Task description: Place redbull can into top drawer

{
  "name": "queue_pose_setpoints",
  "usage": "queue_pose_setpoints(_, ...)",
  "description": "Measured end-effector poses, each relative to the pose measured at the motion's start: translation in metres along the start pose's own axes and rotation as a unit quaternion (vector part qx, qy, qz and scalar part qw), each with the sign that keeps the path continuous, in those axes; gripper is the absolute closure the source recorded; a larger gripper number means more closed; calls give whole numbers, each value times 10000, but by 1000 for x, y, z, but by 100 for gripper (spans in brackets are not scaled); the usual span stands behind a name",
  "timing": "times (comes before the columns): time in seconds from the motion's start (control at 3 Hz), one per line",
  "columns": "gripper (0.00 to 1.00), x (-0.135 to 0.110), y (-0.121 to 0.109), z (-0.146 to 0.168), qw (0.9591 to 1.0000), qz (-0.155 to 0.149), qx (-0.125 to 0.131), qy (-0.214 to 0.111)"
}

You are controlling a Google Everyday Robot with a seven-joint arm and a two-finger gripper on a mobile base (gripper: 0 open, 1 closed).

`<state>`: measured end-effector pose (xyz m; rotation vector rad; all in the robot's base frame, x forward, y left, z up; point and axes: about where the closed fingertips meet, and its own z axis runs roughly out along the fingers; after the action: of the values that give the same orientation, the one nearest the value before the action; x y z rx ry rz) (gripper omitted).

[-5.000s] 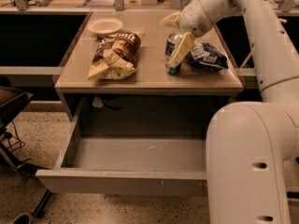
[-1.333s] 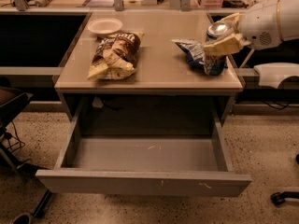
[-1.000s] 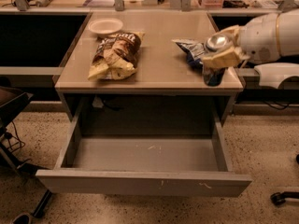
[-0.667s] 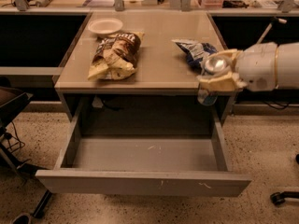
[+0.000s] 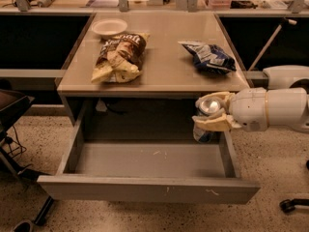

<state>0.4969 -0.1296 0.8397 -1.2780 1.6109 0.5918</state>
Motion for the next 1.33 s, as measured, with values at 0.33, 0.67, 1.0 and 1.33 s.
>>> queue_pose_setpoints(0.33, 100, 0, 0, 0, 10000, 0, 0, 0)
queue_pose_setpoints(0.67, 100, 41, 7, 29, 9994, 337, -94, 36)
queue_pose_setpoints(1.0, 100, 90, 8, 76, 9975, 625, -278, 174)
queue_pose_setpoints(1.33, 100, 124, 7, 117, 9953, 725, -514, 373)
